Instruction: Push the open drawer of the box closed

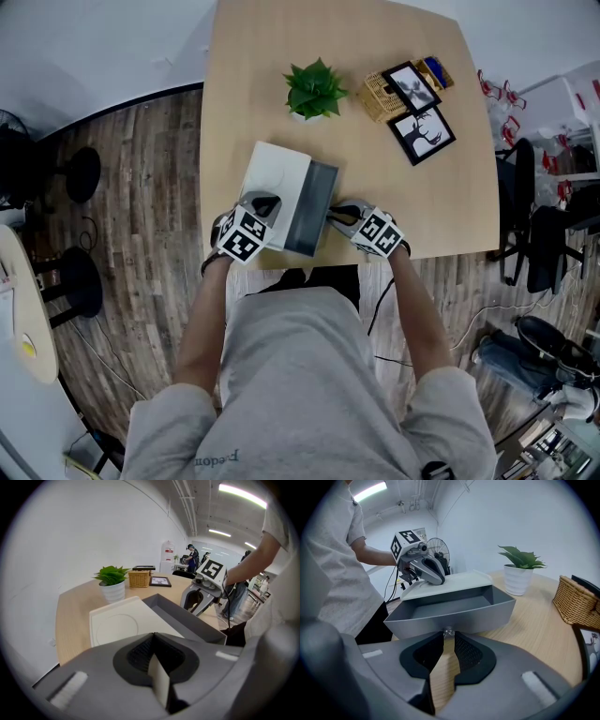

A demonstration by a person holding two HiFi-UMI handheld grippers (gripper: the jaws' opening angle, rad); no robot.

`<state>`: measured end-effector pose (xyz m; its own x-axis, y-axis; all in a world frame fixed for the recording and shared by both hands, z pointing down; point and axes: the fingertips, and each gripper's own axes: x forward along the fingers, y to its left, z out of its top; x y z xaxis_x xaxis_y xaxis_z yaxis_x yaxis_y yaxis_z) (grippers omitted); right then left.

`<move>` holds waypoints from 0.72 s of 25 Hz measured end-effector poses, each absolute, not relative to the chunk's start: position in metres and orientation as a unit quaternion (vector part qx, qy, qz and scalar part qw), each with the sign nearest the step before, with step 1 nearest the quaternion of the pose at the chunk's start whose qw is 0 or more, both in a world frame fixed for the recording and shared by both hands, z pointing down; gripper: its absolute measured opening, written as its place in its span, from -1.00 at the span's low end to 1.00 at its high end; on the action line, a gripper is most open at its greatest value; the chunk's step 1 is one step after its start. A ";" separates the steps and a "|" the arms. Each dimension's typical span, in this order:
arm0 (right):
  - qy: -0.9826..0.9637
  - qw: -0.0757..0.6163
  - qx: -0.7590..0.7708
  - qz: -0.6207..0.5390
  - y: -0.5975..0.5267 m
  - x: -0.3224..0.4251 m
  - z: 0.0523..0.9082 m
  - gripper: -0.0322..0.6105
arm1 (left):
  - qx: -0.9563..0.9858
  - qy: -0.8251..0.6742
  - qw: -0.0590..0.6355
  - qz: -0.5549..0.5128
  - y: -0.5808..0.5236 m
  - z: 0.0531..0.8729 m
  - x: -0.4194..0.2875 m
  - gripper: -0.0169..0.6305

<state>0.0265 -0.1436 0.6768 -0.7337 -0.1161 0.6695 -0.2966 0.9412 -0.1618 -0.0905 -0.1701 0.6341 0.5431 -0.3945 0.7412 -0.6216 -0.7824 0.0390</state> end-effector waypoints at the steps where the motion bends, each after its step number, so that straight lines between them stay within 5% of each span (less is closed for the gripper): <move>1: -0.922 0.347 0.112 0.130 -0.144 0.025 0.677 -0.67 | 0.866 -0.293 0.151 0.377 -0.170 0.634 -0.091 -0.78; 18: -0.924 0.343 0.105 0.132 -0.147 0.003 0.678 -0.67 | 0.867 -0.293 0.149 0.376 -0.170 0.635 -0.090 -0.78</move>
<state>0.0026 -0.1468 0.6780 -0.7424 -0.1034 0.6620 -0.2842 0.9433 -0.1713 -0.0900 -0.1704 0.6350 0.5462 -0.3952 0.7386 -0.6192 -0.7843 0.0383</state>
